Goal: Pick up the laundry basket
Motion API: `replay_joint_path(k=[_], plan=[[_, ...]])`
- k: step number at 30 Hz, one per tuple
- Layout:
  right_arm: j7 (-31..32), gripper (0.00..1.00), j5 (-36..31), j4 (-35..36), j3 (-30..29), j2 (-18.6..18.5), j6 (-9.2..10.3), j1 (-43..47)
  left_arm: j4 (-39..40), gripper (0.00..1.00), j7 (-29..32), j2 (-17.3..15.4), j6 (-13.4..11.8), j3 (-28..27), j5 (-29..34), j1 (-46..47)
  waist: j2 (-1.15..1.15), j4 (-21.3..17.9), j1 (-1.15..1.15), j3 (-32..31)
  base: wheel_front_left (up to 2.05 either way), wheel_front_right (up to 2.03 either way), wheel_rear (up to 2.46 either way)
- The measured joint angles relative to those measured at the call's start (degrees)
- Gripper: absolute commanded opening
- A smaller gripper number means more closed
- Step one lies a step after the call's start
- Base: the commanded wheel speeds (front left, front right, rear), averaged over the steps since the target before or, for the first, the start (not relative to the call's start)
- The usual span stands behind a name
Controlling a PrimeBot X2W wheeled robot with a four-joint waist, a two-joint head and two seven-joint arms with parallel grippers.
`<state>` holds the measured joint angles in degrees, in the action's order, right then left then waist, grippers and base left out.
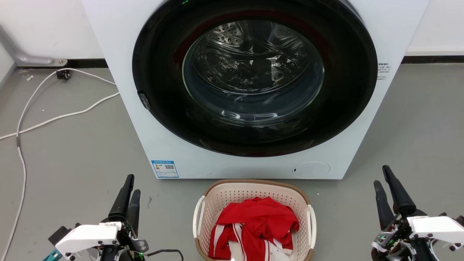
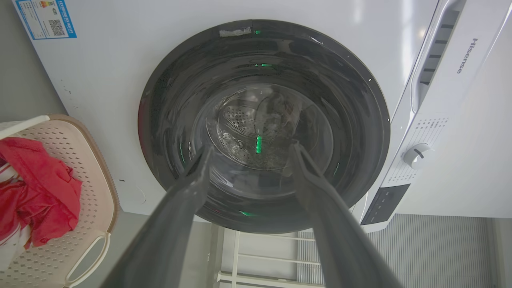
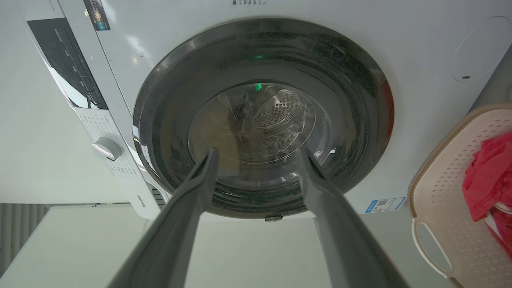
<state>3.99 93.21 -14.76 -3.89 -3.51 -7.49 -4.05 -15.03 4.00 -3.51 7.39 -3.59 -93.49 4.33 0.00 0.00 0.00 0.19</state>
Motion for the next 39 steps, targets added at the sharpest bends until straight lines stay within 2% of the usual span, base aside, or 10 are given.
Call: replay_joint_path(k=[9, 22, 27, 28, 30, 31, 32, 39], plan=[[-2.0, 1.0, -4.3, 1.5, 1.2, 0.0, 0.0, 0.7, 1.6, 1.0, -2.2, 0.0, 0.0, 1.3, 3.2, 0.0, 0.0, 0.1, 0.0, 0.0, 0.0, 0.0, 0.0], [-5.0, 1.0, -21.4, 4.6, 0.6, 0.1, 0.0, 1.8, 4.9, 1.0, -5.2, 0.1, 0.0, 2.2, 18.2, 0.0, 0.0, 0.2, 0.0, 0.0, 0.0, 0.0, 0.0], [-6.3, 1.0, -29.8, 5.8, 0.6, 0.1, 0.0, 1.8, 5.8, 1.0, -6.3, 0.2, -0.5, 3.3, 26.3, 0.0, 0.0, 0.2, 0.0, 0.0, 0.0, 0.0, 0.0], [-6.3, 1.0, -29.8, 5.8, 0.6, 0.1, 0.0, 1.8, 5.8, 1.0, -6.3, 0.2, -0.5, 3.3, 26.3, 0.0, 0.0, 0.2, 0.0, 0.0, 0.0, 0.0, 0.0], [-6.9, 1.0, -34.3, 6.3, 0.6, 0.1, 0.0, 2.0, 6.0, 1.0, -6.9, 0.2, -0.9, 3.8, 30.8, 0.0, 0.0, 0.2, 0.0, 0.0, 0.0, 0.0, 0.0], [-6.9, 1.0, -34.3, 6.3, 0.6, 0.1, 0.0, 2.0, 6.0, 1.0, -6.9, 0.2, -0.9, 3.8, 30.8, 0.0, 0.0, 0.2, 0.0, 0.0, 0.0, 0.0, 0.0], [-7.2, 1.0, -36.9, 6.6, 0.6, 0.2, 0.0, 2.0, 6.0, 1.0, -7.3, 0.2, -1.1, 4.2, 33.7, 0.0, 0.0, 0.3, 0.0, 0.0, 0.0, 0.0, 0.0], [-7.6, 1.0, -44.8, 7.4, 1.1, 0.2, 0.0, 2.7, 5.7, 1.0, -8.6, 0.1, -1.4, 5.3, 42.4, 0.3, 0.0, 0.3, 0.0, -0.1, 0.0, 0.0, 0.0]])
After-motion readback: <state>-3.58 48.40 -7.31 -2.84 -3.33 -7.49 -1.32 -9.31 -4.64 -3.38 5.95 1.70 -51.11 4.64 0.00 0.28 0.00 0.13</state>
